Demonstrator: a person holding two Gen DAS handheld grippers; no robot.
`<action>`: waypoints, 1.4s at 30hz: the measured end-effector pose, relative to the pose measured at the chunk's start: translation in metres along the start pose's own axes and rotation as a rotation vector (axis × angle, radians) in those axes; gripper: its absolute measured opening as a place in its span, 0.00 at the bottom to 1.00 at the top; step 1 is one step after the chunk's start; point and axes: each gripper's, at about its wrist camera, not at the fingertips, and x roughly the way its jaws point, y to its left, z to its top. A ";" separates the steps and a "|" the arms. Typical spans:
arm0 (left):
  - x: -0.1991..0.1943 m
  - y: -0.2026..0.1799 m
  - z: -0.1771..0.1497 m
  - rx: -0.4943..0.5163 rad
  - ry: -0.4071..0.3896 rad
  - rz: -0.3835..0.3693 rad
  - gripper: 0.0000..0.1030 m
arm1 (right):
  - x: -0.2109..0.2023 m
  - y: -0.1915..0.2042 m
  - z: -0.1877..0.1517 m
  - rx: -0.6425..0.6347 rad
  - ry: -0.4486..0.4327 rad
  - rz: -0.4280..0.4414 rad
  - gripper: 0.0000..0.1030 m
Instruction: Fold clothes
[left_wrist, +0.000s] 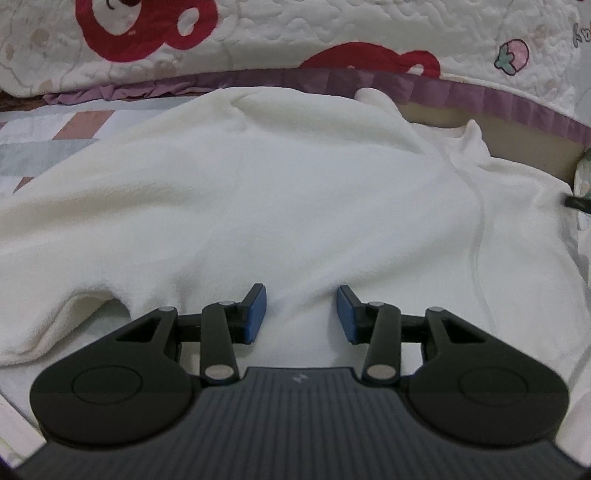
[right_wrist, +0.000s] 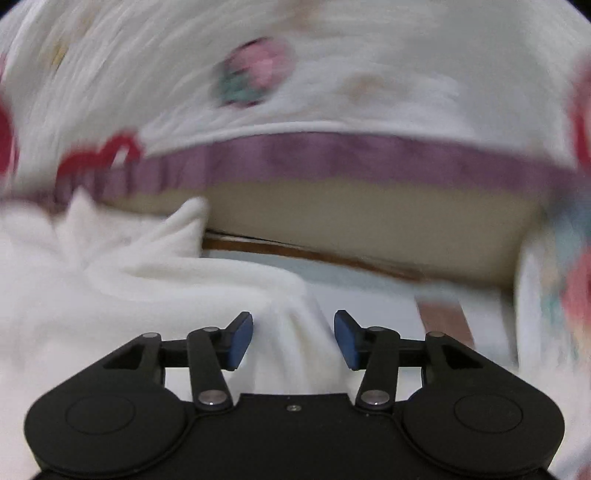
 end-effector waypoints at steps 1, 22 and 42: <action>0.000 0.000 0.000 0.005 -0.003 -0.004 0.40 | -0.016 -0.019 -0.009 0.091 0.005 -0.001 0.54; -0.052 -0.147 0.003 0.199 -0.019 -0.205 0.51 | -0.104 -0.252 -0.160 0.603 0.003 0.002 0.60; -0.038 -0.282 -0.108 0.120 0.117 -0.309 0.60 | -0.006 -0.278 -0.099 0.443 -0.018 -0.256 0.11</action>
